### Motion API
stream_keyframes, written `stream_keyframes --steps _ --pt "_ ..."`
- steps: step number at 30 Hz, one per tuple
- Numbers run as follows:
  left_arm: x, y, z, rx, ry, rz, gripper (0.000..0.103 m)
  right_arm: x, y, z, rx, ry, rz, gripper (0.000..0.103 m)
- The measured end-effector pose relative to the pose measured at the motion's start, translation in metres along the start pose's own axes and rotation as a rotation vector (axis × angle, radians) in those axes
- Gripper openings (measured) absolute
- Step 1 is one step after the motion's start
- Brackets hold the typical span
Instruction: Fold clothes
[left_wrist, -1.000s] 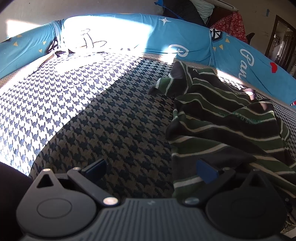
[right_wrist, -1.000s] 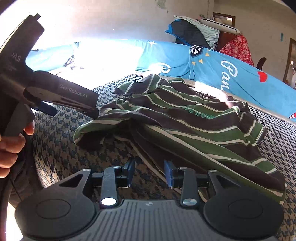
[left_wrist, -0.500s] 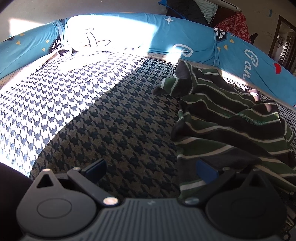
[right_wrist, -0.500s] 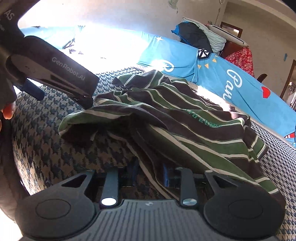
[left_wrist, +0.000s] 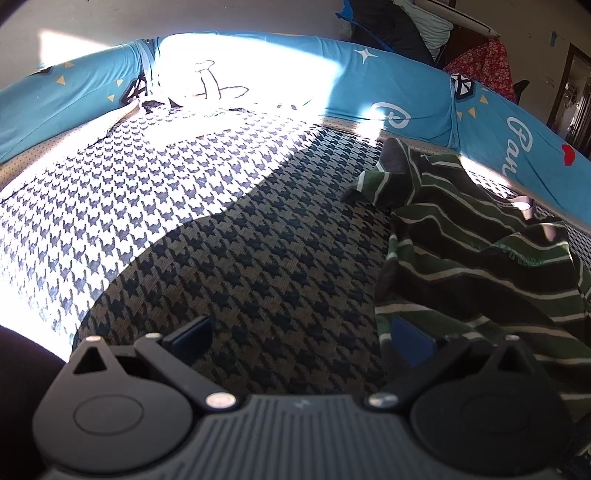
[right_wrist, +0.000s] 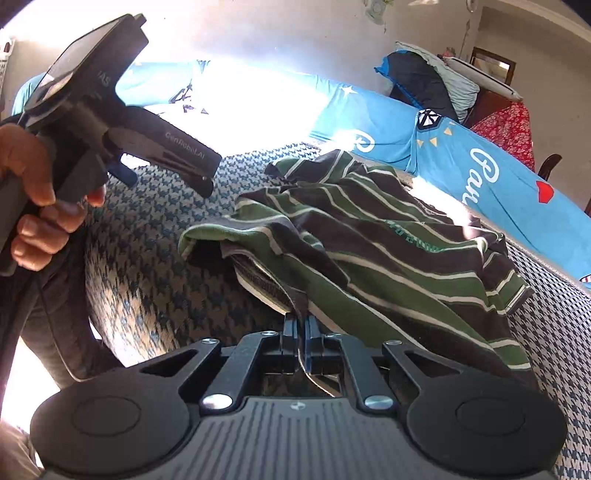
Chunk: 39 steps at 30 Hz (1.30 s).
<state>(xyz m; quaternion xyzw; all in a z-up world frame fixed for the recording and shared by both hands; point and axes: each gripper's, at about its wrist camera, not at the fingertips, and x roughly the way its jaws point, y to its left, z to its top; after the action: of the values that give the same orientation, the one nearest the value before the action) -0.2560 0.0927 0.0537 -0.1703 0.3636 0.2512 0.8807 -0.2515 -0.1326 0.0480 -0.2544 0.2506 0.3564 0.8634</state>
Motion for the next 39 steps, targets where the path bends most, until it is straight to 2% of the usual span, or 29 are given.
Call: stream_keyframes --steps 4,6,8,10,19,24,32,36,39 --pt "-0.002 0.004 0.001 -0.011 -0.003 -0.001 0.103 0.001 0.008 -0.007 -0.044 0.049 -0.002 0.005" --pt "-0.002 0.005 0.001 -0.018 -0.004 -0.004 0.103 -0.004 0.012 -0.009 -0.055 0.021 -0.024 0.008" --pt "-0.003 0.004 0.001 -0.017 -0.006 -0.009 0.103 -0.01 0.011 -0.006 -0.038 -0.021 -0.011 0.018" --pt "-0.004 0.003 0.0 -0.016 -0.008 -0.014 0.103 -0.017 0.011 -0.002 -0.014 -0.064 0.004 0.02" --pt "-0.006 0.002 0.0 -0.026 -0.017 -0.018 0.103 -0.009 0.039 0.011 -0.088 -0.124 0.087 0.02" --pt "-0.007 0.004 -0.001 -0.037 -0.017 -0.02 0.103 0.006 0.059 0.019 -0.159 -0.127 0.114 0.02" --pt "-0.009 0.006 0.0 -0.058 -0.021 -0.026 0.103 0.031 0.079 0.032 -0.204 -0.114 0.176 0.02" --pt "-0.01 0.009 0.0 -0.069 -0.021 -0.027 0.103 0.046 0.087 0.037 -0.217 -0.109 0.166 0.02" --pt "-0.01 0.012 0.0 -0.074 -0.022 -0.024 0.103 0.055 0.091 0.04 -0.205 -0.105 0.138 0.025"
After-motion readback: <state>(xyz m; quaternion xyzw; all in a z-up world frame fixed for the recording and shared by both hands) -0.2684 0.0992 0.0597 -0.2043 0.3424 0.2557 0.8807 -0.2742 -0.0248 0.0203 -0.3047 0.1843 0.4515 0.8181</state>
